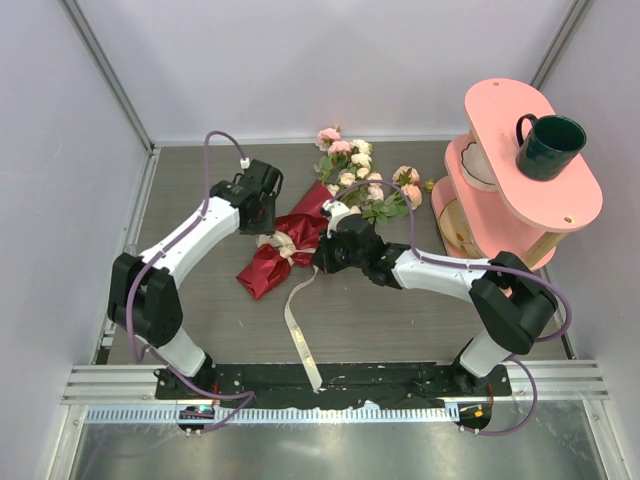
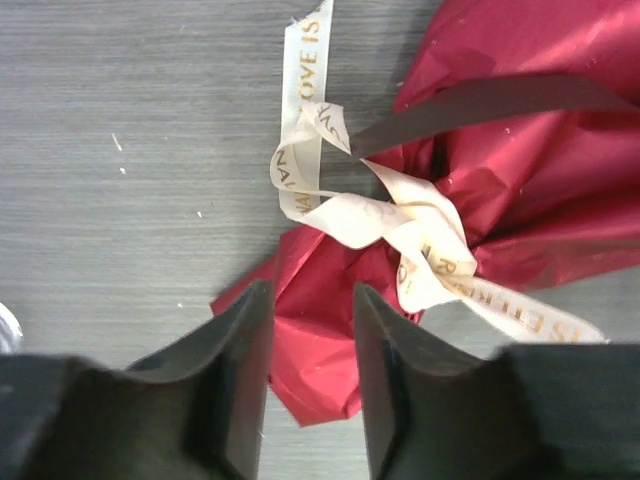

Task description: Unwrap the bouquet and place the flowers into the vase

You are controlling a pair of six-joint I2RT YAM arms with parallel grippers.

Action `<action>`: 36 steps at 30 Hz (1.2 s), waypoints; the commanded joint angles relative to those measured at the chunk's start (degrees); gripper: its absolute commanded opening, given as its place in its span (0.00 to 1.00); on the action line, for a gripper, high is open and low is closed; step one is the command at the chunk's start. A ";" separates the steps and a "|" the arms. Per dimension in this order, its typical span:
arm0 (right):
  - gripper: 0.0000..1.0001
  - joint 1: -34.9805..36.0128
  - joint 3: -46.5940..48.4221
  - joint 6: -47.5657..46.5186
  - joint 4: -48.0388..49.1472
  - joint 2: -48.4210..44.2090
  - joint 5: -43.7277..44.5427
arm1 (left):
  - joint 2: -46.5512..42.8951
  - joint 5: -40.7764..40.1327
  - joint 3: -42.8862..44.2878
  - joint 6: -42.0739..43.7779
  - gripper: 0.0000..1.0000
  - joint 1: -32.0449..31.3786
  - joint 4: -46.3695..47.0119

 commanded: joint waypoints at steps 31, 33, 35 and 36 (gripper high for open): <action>0.01 0.24 0.17 0.88 2.76 -1.83 0.51 | -10.33 -7.63 3.68 -1.12 0.00 -0.09 -1.73; 0.01 0.24 0.43 0.88 2.67 -1.83 0.51 | -13.95 -7.72 3.50 -2.09 0.00 -0.09 -1.73; 0.01 0.32 0.96 0.96 2.32 -1.83 0.69 | -19.04 -5.97 3.59 -2.54 0.00 -0.09 -1.64; 0.01 0.33 1.22 0.88 2.15 -1.83 0.60 | -20.72 -5.44 3.59 -2.63 0.00 -0.09 -1.38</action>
